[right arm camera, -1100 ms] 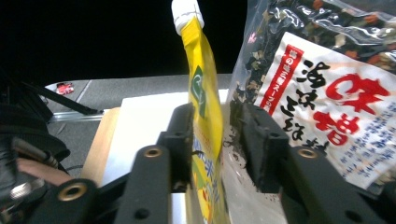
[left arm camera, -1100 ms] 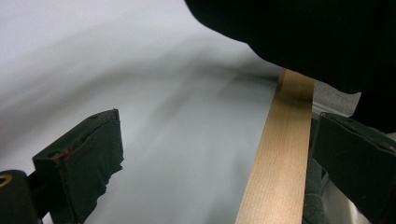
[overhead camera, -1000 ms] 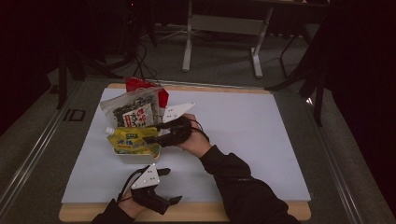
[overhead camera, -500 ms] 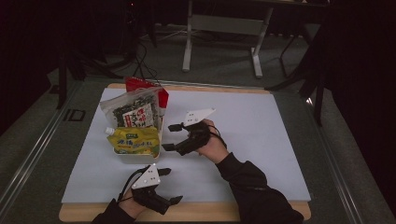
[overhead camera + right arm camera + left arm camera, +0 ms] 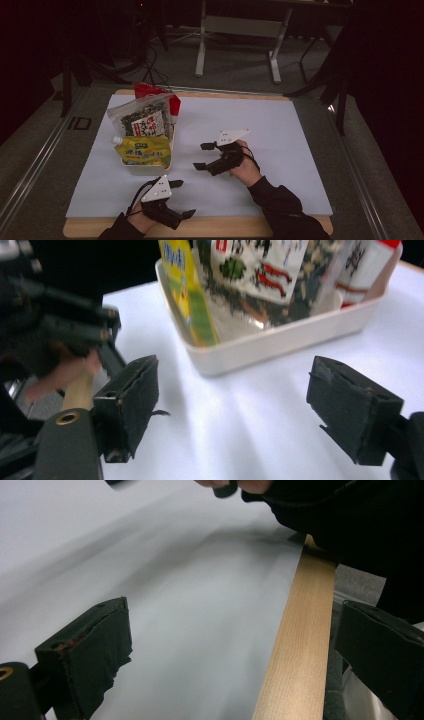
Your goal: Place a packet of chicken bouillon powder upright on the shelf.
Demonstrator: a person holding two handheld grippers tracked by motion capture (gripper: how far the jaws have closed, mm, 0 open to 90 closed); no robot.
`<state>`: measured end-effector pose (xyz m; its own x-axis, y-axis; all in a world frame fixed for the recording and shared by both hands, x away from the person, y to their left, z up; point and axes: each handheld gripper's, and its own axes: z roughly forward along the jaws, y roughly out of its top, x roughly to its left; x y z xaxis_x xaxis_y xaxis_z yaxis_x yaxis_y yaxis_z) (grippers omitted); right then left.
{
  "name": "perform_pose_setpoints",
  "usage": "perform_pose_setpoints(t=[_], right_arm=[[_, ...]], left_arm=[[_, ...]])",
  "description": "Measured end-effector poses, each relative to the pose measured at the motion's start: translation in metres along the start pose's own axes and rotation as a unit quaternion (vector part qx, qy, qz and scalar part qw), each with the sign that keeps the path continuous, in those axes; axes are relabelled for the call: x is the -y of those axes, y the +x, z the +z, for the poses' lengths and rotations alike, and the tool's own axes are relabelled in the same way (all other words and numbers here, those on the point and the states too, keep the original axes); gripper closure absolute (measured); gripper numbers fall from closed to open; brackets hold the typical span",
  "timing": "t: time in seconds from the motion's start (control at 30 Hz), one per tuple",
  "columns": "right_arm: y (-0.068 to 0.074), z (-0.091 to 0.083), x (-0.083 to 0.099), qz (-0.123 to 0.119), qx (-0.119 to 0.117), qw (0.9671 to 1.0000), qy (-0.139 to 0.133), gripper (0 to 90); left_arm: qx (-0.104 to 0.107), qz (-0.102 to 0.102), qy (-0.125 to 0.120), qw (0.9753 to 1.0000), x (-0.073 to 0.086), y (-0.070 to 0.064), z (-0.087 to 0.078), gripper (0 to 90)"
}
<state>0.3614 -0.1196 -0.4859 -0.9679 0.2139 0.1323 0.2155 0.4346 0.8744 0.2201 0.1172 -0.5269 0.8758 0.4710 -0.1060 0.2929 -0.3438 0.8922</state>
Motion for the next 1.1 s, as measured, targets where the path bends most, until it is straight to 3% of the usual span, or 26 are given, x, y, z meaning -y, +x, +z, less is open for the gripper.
perform_pose_setpoints(t=[0.4,1.1], right_arm=[[-0.001,-0.011,0.032,0.020,0.007,0.9997,0.007,19.6],[0.012,-0.030,0.067,0.017,0.024,0.9992,0.027,16.2]], left_arm=[[-0.001,0.004,0.002,1.0000,0.000,0.000,-0.001,3.3],[-0.005,0.006,-0.001,1.0000,0.000,0.000,-0.002,3.4]])
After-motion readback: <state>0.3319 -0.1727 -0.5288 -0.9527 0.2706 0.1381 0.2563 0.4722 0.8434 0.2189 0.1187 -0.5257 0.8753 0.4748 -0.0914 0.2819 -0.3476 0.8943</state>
